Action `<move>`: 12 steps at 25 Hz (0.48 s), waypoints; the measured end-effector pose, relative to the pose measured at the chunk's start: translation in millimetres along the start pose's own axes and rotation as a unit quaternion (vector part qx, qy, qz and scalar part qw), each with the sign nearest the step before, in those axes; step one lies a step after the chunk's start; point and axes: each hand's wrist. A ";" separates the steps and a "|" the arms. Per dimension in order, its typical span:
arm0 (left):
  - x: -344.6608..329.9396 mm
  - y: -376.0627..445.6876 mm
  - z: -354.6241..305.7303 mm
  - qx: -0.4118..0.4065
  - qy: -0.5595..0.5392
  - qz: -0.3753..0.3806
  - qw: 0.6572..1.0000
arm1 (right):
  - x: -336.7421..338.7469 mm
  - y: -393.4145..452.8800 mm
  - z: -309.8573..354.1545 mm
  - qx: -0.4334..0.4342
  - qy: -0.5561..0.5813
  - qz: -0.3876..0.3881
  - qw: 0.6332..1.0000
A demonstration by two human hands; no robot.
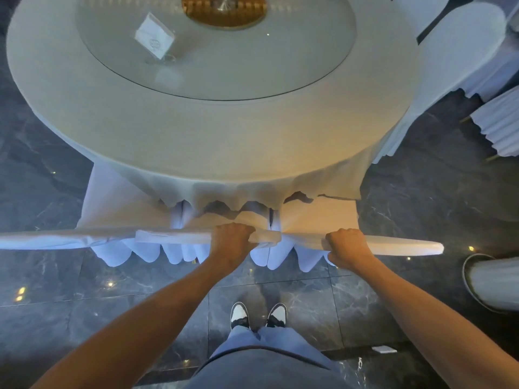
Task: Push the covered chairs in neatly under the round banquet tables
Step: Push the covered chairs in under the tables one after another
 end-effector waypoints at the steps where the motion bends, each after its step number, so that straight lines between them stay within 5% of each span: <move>1: -0.1 -0.2 -0.3 0.001 0.001 -0.001 1.000 | -2.5 -1.3 -0.8 0.001 -0.001 -0.001 1.000; 12: -7.6 5.6 -6.6 -0.054 0.042 -0.016 0.998 | -21.8 -4.9 -8.0 -0.019 0.109 -0.032 0.993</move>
Point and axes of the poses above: each hand's wrist, its own y-axis towards the middle knuckle, its own x-axis out of the back of the hand, z = x × y, and after that the axes turned 1 degree about -x, right-handed
